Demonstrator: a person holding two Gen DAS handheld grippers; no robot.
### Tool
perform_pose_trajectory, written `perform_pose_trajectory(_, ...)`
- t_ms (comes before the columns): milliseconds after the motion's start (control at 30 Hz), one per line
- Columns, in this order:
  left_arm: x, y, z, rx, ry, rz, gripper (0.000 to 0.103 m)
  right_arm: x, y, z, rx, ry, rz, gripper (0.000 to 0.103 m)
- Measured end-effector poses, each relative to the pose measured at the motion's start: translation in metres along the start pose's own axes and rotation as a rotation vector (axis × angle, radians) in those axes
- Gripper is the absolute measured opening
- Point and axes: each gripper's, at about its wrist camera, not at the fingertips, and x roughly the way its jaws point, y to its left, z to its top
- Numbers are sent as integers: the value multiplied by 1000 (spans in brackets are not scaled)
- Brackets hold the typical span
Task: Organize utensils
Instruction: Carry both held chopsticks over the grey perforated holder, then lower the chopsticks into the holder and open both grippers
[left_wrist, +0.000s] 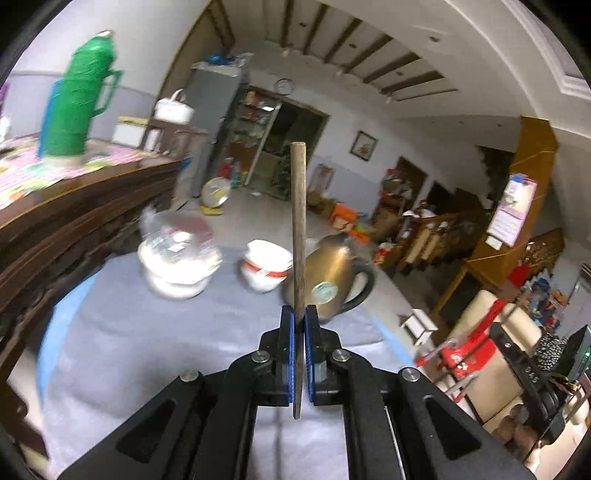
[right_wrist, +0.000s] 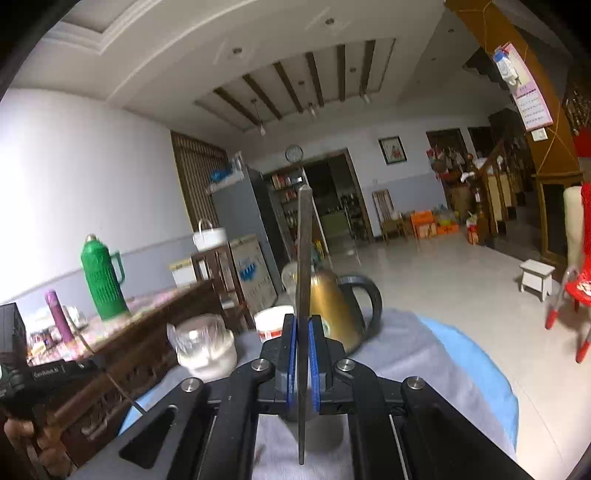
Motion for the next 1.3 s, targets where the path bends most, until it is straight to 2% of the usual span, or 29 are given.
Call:
perform_pose_trajectory(100, 24, -25, 13, 1, -2, -56, 5, 18, -2, 11, 18, -20, 8, 7)
perform_pose_trajectory(267, 67, -56, 19, 19, 12, -104, 5, 53, -6, 9, 17, -10, 1, 7)
perform_pose_trajectory(367, 90, -64, 15, 45, 32, -93, 5, 77, -11, 1, 5, 16, -14, 7)
perform_pose_trajectory(567, 140, -61, -11, 64, 142, -66, 5, 121, -23, -27, 11, 119, -13, 7)
perform_pose_trajectory(733, 160, -57, -27, 66, 210, -53, 5, 143, -28, -53, 3, 209, -11, 7)
perform_pose_trajectory(967, 174, -56, -37, 86, 283, -47, 5, 149, -31, -64, 0, 271, -15, 7)
perform_pose_trajectory(1033, 174, -53, -39, 74, 306, -41, 5, 153, -31, -66, -3, 318, -28, 8)
perform_pose_trajectory(1100, 168, -49, -36, 44, 326, -44, 7, 154, -30, -67, 3, 345, -53, 9)
perform_pose_trajectory(1133, 165, -48, -34, 36, 324, -46, 14, 153, -31, -67, 4, 361, -70, 9)
perform_pose_trajectory(1167, 155, -45, -30, 27, 316, -40, 31, 151, -31, -65, 6, 370, -84, 12)
perform_pose_trajectory(1233, 139, -41, -23, 13, 292, -34, 53, 140, -30, -60, 13, 356, -104, 33)
perform_pose_trajectory(1267, 126, -37, -19, 1, 265, -39, 58, 129, -31, -57, 27, 332, -108, 65)
perform_pose_trajectory(1300, 110, -31, -15, -8, 239, -39, 59, 117, -31, -53, 42, 299, -109, 82)
